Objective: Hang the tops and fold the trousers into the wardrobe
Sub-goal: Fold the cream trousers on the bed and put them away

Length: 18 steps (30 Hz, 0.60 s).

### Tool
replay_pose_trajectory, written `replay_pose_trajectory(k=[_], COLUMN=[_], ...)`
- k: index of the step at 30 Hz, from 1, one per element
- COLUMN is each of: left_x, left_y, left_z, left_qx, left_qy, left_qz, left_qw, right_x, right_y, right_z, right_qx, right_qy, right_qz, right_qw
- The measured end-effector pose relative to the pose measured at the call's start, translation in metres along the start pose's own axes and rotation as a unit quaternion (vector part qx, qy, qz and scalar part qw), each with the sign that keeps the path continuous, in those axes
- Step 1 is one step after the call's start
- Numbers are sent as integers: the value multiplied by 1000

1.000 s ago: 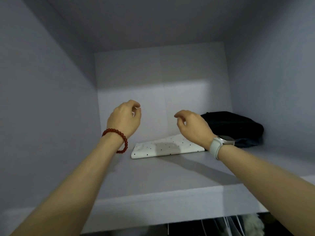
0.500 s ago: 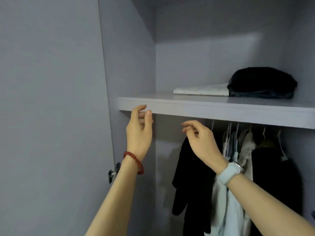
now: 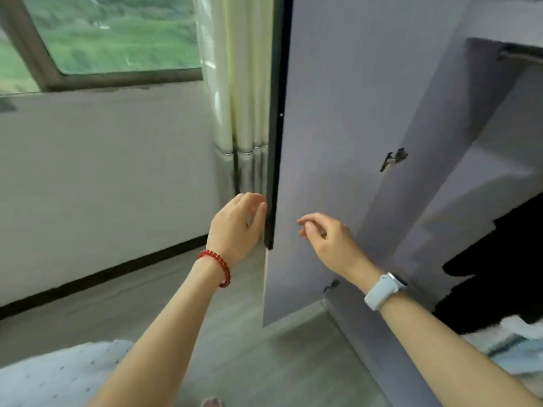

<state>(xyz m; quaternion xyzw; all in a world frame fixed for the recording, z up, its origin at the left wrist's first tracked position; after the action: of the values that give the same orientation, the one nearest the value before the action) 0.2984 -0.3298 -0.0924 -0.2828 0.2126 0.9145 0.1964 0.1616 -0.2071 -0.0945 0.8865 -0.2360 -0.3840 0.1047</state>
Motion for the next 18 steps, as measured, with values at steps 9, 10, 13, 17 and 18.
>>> replay_pose_trajectory(k=[9,10,13,17,18], left_x=[-159,-179,-219,-255,-262], left_y=[-4,-1,7,23,29], left_z=[-223,-246,-290,-341,-353], left_qx=[-276,-293,-337,-387,-397], left_qy=[51,51,52,50,50], left_qz=[142,163,195,207,213], left_qw=[949,941,920,897,892], right_x=[242,272,335,401,415], right_y=[112,127,164,213,226], right_z=[-76,-87,-112,-137,-140], right_qx=[-67,-73,-91,-101,-104], right_qy=[93,104,122,122,123], right_qz=[-240,-256,-300,-351,-357], right_qw=[964,958,942,923,920])
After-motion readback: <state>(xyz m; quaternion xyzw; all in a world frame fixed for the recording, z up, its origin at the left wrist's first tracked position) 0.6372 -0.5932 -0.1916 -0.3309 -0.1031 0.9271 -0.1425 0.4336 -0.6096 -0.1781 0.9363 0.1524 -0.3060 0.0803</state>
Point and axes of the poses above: each hand's wrist, its own y-axis towards the middle knuckle, its own x-axis out of the palm, z = x × y, the point moved 1 cm from there along y, towards the middle knuckle, and after that the axes turned 14 degrees about -x, right-handed, at the moved point
